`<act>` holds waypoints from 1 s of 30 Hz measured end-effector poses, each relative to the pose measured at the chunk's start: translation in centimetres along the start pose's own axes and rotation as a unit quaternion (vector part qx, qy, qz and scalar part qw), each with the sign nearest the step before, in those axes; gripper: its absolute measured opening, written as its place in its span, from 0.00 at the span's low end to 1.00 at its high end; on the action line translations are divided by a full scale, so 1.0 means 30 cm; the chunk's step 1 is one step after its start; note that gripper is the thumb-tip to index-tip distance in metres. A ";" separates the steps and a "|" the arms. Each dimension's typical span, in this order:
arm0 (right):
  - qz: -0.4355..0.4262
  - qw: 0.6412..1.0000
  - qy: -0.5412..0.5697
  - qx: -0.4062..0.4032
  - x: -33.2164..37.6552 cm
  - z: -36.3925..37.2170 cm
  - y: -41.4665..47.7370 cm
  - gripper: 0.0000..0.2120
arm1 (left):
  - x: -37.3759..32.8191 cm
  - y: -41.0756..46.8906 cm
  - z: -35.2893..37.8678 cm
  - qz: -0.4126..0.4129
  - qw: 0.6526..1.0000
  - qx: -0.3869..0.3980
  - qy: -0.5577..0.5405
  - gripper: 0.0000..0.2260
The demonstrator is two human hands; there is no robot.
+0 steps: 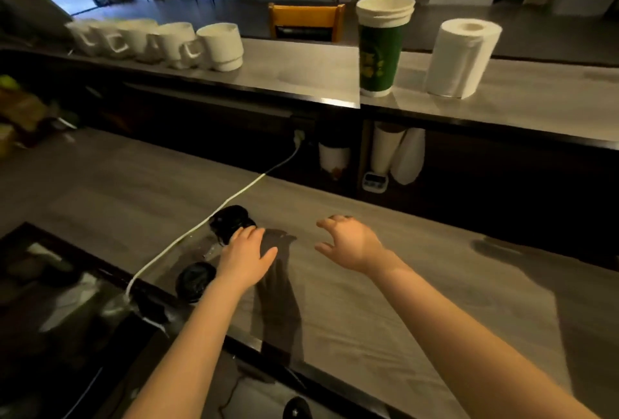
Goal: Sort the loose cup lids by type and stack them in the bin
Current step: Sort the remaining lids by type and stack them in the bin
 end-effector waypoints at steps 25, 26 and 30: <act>0.184 0.956 0.210 0.089 0.371 0.215 0.815 0.44 | 0.688 0.378 0.048 -0.057 0.975 0.135 -0.164 0.32; 0.191 0.953 0.217 0.091 0.367 0.220 0.825 0.43 | 0.688 0.381 0.048 -0.061 0.976 0.134 -0.160 0.32; 0.209 0.934 0.269 0.106 0.332 0.238 0.853 0.38 | 0.688 0.382 0.041 -0.066 0.977 0.126 -0.159 0.32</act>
Point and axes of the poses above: each hand's wrist, its own y-axis towards the middle knuckle, its own z-axis out of the palm, x = y × z, the point moved 6 cm from there along y, towards the middle knuckle, and after that the axes turned 13 degrees about x, right-handed, at the moved point
